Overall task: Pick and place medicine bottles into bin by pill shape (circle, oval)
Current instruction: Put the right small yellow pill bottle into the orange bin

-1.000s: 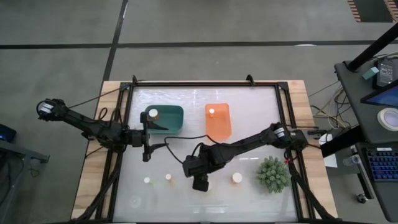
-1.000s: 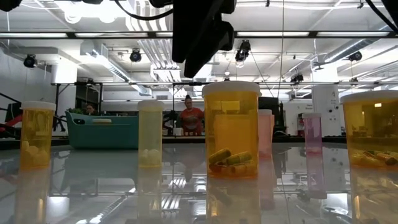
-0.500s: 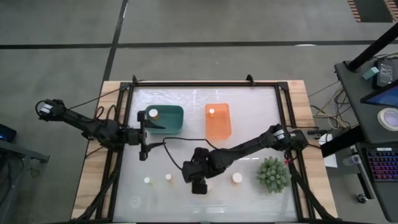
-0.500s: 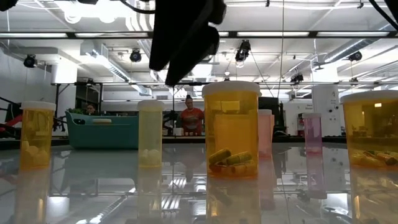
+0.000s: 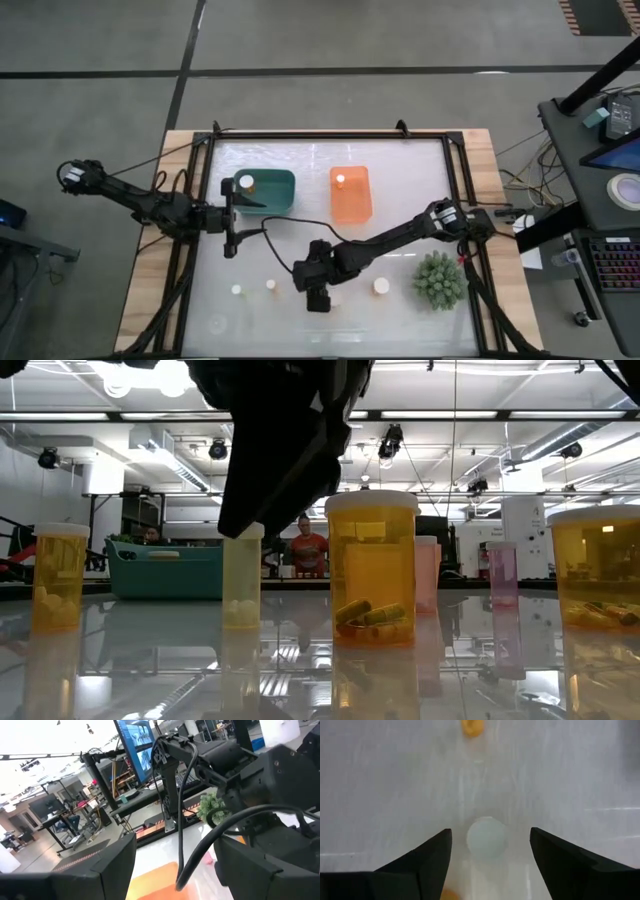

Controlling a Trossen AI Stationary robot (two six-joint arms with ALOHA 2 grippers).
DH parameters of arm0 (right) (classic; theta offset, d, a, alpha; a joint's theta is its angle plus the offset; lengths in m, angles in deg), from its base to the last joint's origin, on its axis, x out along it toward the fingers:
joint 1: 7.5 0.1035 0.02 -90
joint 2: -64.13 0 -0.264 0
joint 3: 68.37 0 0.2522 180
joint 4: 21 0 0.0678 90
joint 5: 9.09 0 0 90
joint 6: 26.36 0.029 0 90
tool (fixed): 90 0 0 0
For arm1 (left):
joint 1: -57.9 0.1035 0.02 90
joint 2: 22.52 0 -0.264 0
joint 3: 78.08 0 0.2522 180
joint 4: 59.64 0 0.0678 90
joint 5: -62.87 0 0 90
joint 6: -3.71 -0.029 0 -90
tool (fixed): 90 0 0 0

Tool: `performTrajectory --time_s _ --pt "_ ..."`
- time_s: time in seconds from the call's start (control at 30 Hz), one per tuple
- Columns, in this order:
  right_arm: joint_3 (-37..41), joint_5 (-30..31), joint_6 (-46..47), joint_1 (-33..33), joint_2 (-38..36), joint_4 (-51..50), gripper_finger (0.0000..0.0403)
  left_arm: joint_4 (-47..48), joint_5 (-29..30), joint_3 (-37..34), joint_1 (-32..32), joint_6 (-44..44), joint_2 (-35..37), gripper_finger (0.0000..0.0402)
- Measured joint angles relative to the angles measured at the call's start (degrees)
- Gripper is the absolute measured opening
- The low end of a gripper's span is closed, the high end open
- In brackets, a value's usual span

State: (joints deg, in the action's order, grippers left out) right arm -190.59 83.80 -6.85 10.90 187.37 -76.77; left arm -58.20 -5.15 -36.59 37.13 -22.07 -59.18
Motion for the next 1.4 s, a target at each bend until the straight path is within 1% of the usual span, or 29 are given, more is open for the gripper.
performTrajectory --time_s 0.6,0.67,0.87,1.03,1.17,1.33,1.4 --pt "1.4 -0.3 0.9 -0.4 -0.1 2.0 0.0252 0.0 0.0 0.0 0.0 0.0 0.0 0.0251" --pt "1.4 -0.3 0.9 -0.4 -0.1 2.0 0.0238 0.0 0.0 0.0 0.0 0.0 0.0 0.0251" --pt "1.4 -0.4 0.9 -0.4 -0.1 2.1 0.0169 0.0 0.0 0.0 0.0 0.0 0.0 0.0251" --pt "1.3 -0.4 0.9 -0.4 -0.1 2.1 0.0131 0.0 0.0 0.0 0.0 0.0 0.0 0.0251" --pt "1.1 -0.4 0.6 -0.4 -0.6 2.0 0.0114 0.0 0.0 0.0 0.0 0.0 0.0 0.0251" --pt "1.0 0.1 0.2 -0.4 -2.9 0.3 0.0116 -0.1 0.1 0.0 0.0 0.0 0.0 0.0251" --pt "1.0 0.1 0.1 -0.4 -3.8 -1.5 0.0116 -0.1 1.1 0.0 0.0 0.0 0.0 0.0251"
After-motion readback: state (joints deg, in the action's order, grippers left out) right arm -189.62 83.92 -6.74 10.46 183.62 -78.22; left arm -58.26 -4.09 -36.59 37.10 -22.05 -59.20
